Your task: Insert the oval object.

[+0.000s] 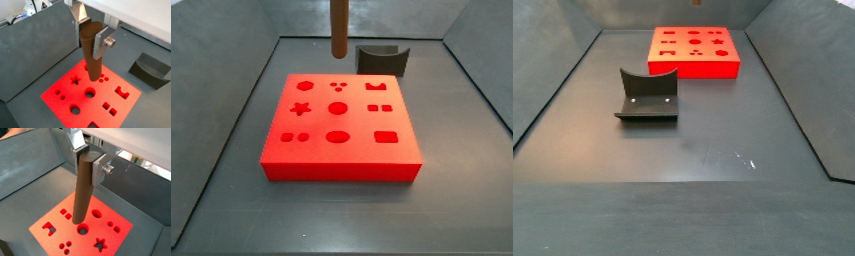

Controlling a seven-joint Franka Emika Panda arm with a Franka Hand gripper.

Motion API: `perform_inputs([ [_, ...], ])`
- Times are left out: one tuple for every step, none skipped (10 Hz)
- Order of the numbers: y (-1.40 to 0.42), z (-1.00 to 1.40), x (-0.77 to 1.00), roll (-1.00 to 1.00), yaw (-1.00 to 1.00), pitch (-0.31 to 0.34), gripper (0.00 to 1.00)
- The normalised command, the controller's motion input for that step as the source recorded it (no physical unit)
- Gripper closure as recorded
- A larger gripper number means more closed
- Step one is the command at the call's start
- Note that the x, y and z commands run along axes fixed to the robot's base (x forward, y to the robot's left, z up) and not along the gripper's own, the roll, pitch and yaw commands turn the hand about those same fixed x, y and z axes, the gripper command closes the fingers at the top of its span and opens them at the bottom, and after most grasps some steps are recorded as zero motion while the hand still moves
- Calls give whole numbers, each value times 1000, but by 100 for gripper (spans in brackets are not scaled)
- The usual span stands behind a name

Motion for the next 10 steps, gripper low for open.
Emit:
perform_inputs([
  [0,-171,0,-64,-120,-10,100],
  [-120,-80,0,-61,-371,-20,100],
  [-194,0,171,-7,-814,0,100],
  [-166,-34,37,0,-940,0,100],
  [-131,-29,0,0,-994,0,100],
  [-86,-46,0,0,-1000,0,100],
  [-57,-54,0,0,-1000,0,100],
  [-71,-3,0,26,-1000,0,100],
  [-77,-6,0,27,-1000,0,100],
  [-63,-14,0,26,-1000,0,100],
])
